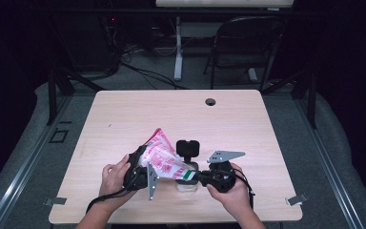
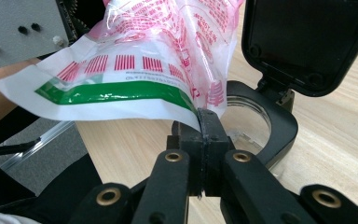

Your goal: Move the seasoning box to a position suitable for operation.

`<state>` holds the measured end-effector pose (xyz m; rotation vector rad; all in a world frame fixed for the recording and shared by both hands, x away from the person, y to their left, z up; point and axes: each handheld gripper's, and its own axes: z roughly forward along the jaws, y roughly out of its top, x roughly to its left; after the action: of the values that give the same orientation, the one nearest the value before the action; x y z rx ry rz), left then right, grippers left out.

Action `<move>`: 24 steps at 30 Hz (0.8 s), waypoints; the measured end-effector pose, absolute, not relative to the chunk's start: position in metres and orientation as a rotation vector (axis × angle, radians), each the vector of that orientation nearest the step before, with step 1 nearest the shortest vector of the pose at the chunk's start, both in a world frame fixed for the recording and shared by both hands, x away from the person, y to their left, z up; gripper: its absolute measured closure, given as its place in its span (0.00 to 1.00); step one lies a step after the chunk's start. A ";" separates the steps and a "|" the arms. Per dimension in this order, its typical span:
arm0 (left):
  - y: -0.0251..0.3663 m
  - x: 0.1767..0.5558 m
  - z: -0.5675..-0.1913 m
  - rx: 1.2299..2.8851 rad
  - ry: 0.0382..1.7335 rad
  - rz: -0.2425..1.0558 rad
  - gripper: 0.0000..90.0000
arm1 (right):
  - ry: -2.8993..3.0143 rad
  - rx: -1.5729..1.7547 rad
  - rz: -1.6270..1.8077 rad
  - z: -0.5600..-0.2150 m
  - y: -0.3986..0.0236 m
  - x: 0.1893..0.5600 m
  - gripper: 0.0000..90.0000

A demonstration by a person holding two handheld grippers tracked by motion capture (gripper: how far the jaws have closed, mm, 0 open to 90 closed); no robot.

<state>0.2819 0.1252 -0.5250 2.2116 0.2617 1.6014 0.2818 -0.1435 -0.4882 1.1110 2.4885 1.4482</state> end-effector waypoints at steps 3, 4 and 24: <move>0.125 0.282 -0.526 2.204 0.258 1.609 0.65 | 2.486 1.117 1.445 -0.489 -0.144 0.282 1.00; 0.124 0.282 -0.525 2.202 0.253 1.615 0.65 | 2.486 1.118 1.442 -0.489 -0.144 0.282 1.00; 0.121 0.279 -0.521 2.226 0.199 1.697 0.65 | 2.487 1.146 1.429 -0.495 -0.146 0.285 1.00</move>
<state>0.2787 0.1213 -0.5212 2.2260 0.1987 1.6969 0.2846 -0.1459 -0.4948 1.1461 2.4868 1.4287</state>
